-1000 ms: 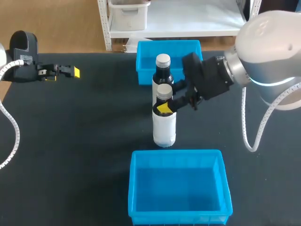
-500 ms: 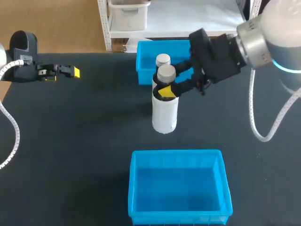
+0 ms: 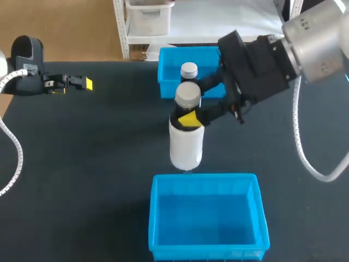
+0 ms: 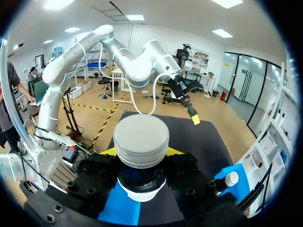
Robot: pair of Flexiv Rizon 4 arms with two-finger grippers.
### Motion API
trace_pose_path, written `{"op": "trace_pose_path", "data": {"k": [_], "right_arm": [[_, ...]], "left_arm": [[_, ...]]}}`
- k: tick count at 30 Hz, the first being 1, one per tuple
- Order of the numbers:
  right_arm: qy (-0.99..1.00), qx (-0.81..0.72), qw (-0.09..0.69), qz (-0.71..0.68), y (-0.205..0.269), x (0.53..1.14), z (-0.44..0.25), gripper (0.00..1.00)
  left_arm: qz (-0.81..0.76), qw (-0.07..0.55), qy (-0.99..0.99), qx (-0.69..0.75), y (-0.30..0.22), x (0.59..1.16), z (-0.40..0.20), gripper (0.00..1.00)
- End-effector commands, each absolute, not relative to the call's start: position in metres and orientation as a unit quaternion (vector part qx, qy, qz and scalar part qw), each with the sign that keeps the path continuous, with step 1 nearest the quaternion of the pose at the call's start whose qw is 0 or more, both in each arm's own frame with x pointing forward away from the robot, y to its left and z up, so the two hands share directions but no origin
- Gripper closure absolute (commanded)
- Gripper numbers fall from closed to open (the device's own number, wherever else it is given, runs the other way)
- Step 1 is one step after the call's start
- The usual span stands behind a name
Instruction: Pick up the bottle, and place it in the far bin if it is heavy, or in the near bin if it is light.
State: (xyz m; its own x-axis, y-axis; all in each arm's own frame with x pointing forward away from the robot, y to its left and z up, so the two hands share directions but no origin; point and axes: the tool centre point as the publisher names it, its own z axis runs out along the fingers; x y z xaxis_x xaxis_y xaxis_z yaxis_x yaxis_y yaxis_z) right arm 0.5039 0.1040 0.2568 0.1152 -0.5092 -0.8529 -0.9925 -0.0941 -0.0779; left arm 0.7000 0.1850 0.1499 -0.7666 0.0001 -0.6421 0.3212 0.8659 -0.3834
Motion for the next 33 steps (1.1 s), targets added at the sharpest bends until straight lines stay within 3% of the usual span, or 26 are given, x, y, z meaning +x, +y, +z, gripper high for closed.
{"op": "trace_pose_path", "data": {"k": [1, 18, 33], "right_arm": [[0.571, -0.657, 0.358, 0.338, 0.101, 0.483, 0.254, 1.0], [0.555, -0.664, 0.324, 0.383, 0.11, 0.437, 0.218, 1.0], [0.544, -0.664, 0.298, 0.417, 0.125, 0.448, 0.181, 1.0]], "left_arm": [[-0.243, 0.33, 0.908, 0.088, 0.185, 0.7, 0.15, 0.0], [-0.243, 0.33, 0.908, 0.088, 0.185, 0.7, 0.15, 0.0], [-0.243, 0.33, 0.908, 0.088, 0.185, 0.7, 0.15, 0.0]]}}
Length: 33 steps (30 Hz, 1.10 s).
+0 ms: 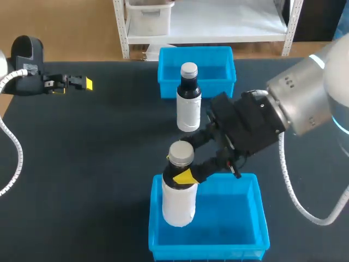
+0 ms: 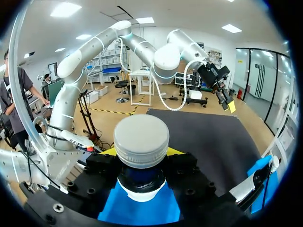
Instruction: Pick up the bottle, and place it in the far bin if it is heavy, or in the near bin if it is light.
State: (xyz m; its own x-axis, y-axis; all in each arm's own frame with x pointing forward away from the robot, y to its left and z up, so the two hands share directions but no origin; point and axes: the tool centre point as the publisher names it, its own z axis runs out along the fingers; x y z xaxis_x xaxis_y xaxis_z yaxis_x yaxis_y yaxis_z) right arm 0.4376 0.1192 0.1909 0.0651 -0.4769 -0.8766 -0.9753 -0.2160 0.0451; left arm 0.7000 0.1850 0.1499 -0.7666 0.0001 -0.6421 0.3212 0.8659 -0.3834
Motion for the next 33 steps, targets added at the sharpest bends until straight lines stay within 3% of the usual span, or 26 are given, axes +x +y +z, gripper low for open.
{"op": "trace_pose_path", "data": {"k": [1, 26, 31, 33], "right_arm": [[0.546, -0.664, 0.297, 0.417, 0.124, 0.449, 0.179, 1.0], [0.55, -0.655, 0.293, 0.427, 0.119, 0.455, 0.145, 1.0], [0.553, -0.658, 0.292, 0.418, 0.12, 0.456, 0.143, 0.93], [0.554, -0.66, 0.291, 0.416, 0.12, 0.455, 0.142, 0.95]], "left_arm": [[-0.243, 0.33, 0.908, 0.088, 0.185, 0.7, 0.15, 0.0], [-0.243, 0.33, 0.908, 0.088, 0.185, 0.7, 0.15, 0.0], [-0.243, 0.33, 0.908, 0.088, 0.185, 0.7, 0.15, 0.0], [-0.243, 0.33, 0.908, 0.088, 0.185, 0.7, 0.15, 0.0]]}}
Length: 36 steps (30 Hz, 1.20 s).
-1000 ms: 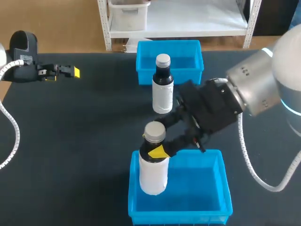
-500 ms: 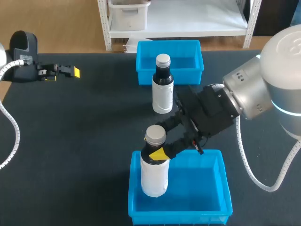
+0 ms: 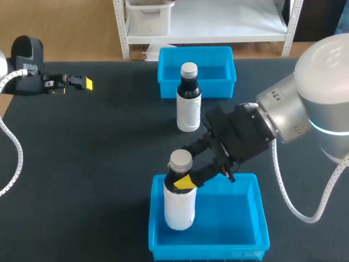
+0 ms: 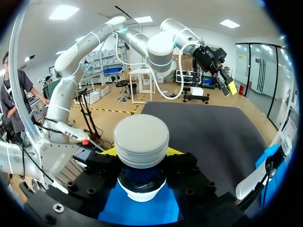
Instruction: Pick up the bottle, and place it in the far bin if it is heavy, or in the near bin if it is light.
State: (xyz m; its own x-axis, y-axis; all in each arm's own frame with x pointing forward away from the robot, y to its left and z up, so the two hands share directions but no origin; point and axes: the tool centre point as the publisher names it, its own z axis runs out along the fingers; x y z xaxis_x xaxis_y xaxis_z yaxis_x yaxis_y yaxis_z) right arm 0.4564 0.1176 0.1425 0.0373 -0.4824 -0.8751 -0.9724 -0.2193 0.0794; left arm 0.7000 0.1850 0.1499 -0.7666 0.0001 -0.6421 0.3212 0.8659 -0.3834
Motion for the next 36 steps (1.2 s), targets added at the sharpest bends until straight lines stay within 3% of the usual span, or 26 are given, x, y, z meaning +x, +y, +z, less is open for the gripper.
{"op": "trace_pose_path", "data": {"k": [1, 3, 7, 15, 26, 27, 29, 30, 36], "right_arm": [[0.554, -0.66, 0.291, 0.416, 0.1203, 0.4554, 0.1409, 0.95], [0.554, -0.661, 0.289, 0.416, 0.1205, 0.455, 0.1399, 0.94], [0.554, -0.662, 0.286, 0.417, 0.1213, 0.4542, 0.1386, 0.78], [0.555, -0.666, 0.283, 0.411, 0.1213, 0.4525, 0.1367, 0.62], [0.554, -0.672, 0.279, 0.405, 0.1219, 0.4491, 0.134, 0.55], [0.553, -0.672, 0.278, 0.405, 0.1219, 0.4489, 0.134, 0.51], [0.553, -0.673, 0.277, 0.405, 0.1218, 0.4488, 0.1341, 0.11], [0.553, -0.673, 0.277, 0.406, 0.1218, 0.4487, 0.1341, 0.0], [0.553, -0.674, 0.273, 0.406, 0.1213, 0.4477, 0.1331, 0.0]], "left_arm": [[-0.243, 0.33, 0.908, 0.088, 0.185, 0.7, 0.1499, 0.0], [-0.243, 0.33, 0.908, 0.088, 0.185, 0.7, 0.1499, 0.0], [-0.243, 0.33, 0.908, 0.088, 0.185, 0.7, 0.1499, 0.0], [-0.243, 0.33, 0.908, 0.088, 0.185, 0.7, 0.1499, 0.0], [-0.243, 0.33, 0.908, 0.088, 0.185, 0.7, 0.1499, 0.0], [-0.243, 0.33, 0.908, 0.088, 0.185, 0.7, 0.1499, 0.0], [-0.243, 0.33, 0.908, 0.088, 0.185, 0.7, 0.1499, 0.0], [-0.243, 0.33, 0.908, 0.088, 0.185, 0.7, 0.1499, 0.0], [-0.243, 0.33, 0.908, 0.088, 0.185, 0.7, 0.1499, 0.0]]}}
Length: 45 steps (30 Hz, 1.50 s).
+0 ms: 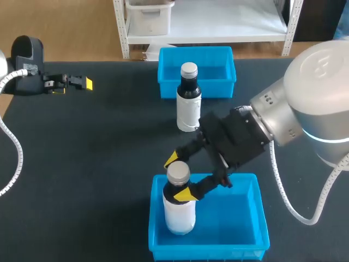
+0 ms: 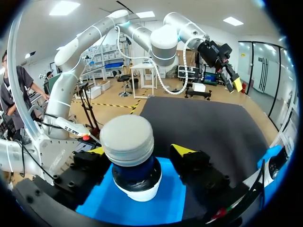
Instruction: Pick up the bottle, and place it in the far bin if it is heavy, or in the near bin if it is light.
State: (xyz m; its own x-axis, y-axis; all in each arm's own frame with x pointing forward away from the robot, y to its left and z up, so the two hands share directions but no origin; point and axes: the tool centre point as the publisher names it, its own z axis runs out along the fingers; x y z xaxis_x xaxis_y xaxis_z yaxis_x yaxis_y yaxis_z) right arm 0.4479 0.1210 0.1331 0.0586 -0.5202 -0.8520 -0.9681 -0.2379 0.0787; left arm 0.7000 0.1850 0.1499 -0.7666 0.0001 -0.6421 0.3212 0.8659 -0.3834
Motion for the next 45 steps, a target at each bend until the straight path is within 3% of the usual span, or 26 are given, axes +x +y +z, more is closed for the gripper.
{"op": "trace_pose_path", "data": {"k": [1, 8, 19, 31, 45], "right_arm": [[0.553, -0.675, 0.273, 0.406, 0.121, 0.447, 0.133, 0.0], [0.568, -0.67, 0.263, 0.399, 0.112, 0.453, 0.132, 0.0], [0.622, -0.652, 0.27, 0.339, 0.045, 0.496, 0.144, 0.0], [0.664, -0.616, 0.29, 0.31, -0.011, 0.578, 0.161, 0.0], [0.661, -0.613, 0.298, 0.314, -0.038, 0.69, 0.156, 0.0]], "left_arm": [[-0.243, 0.33, 0.908, 0.088, 0.185, 0.7, 0.15, 0.0], [-0.243, 0.33, 0.908, 0.088, 0.185, 0.7, 0.15, 0.0], [-0.243, 0.33, 0.908, 0.088, 0.185, 0.7, 0.15, 0.0], [-0.243, 0.33, 0.908, 0.088, 0.185, 0.7, 0.15, 0.0], [-0.243, 0.33, 0.908, 0.088, 0.185, 0.7, 0.15, 0.0]]}}
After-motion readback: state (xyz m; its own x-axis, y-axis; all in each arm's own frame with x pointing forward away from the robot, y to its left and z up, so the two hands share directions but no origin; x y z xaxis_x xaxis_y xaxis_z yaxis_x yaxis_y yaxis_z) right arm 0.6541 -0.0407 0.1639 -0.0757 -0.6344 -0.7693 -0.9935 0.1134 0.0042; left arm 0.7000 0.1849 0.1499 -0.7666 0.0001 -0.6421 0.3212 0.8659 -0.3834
